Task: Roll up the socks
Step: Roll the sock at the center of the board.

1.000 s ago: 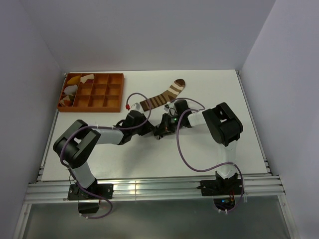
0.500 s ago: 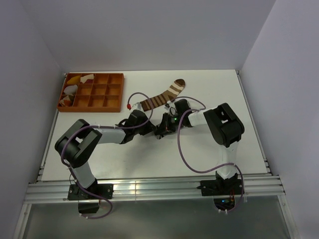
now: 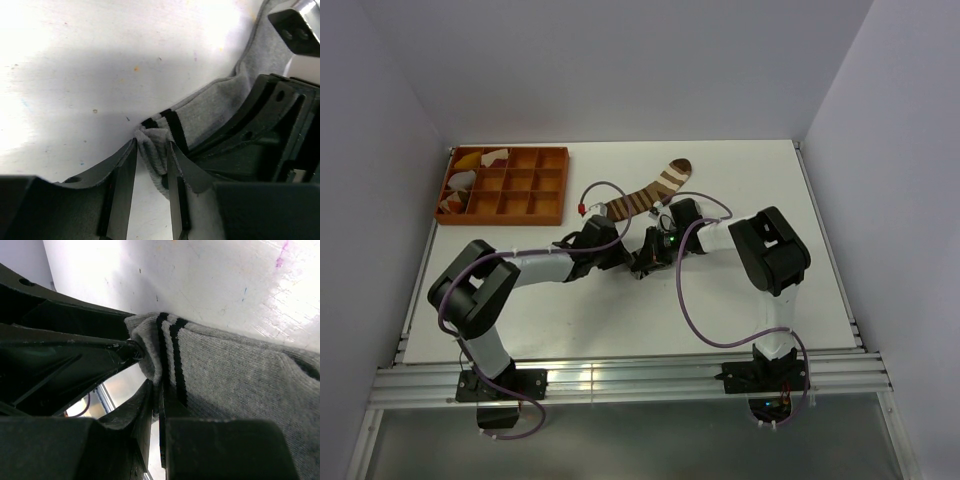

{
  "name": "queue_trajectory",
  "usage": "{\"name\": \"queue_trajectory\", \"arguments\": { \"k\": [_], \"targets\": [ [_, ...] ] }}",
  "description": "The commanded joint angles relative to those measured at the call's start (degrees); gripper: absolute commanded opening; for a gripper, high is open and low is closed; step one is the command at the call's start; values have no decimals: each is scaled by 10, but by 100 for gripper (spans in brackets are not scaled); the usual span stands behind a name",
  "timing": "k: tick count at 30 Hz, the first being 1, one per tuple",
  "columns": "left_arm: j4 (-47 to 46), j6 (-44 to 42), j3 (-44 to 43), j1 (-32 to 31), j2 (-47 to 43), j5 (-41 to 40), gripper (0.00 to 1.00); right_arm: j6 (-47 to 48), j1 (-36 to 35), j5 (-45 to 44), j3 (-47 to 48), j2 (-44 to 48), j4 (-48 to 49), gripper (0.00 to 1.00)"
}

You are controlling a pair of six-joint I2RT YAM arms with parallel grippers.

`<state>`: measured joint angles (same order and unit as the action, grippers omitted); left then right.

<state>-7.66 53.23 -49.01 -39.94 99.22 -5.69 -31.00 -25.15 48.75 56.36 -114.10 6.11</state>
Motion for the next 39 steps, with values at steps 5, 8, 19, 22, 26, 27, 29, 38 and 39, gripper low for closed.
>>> {"name": "queue_trajectory", "arguments": {
  "k": [5, 8, 19, 22, 26, 27, 29, 38, 39],
  "targets": [
    [35, -14, -51, -1, 6, -20, 35, 42, 3, -63, 2, -2, -54, 6],
    [41, -13, -60, -1, 7, -20, 33, 45, 3, -66, 2, -3, -57, 6],
    [76, -8, -81, -1, 33, -10, 29, 43, 3, -66, 6, -7, -57, 6],
    [76, -6, -79, -1, 37, -5, 28, 40, 3, -66, 7, -9, -54, 6],
    [75, -3, -81, 0, 44, -3, 26, 37, 3, -67, 6, -9, -51, 6],
    [75, -3, -82, -1, 46, -2, 26, 35, 3, -66, 6, -11, -48, 6],
    [75, -1, -81, -2, 48, -3, 24, 33, 3, -67, 5, -10, -46, 6],
    [101, 1, -79, -15, 65, -27, 11, 29, 3, -74, -3, 5, -38, 15],
    [104, 1, -79, -17, 65, -29, 10, 30, 3, -81, -4, 8, -38, 17]
  ]
}}
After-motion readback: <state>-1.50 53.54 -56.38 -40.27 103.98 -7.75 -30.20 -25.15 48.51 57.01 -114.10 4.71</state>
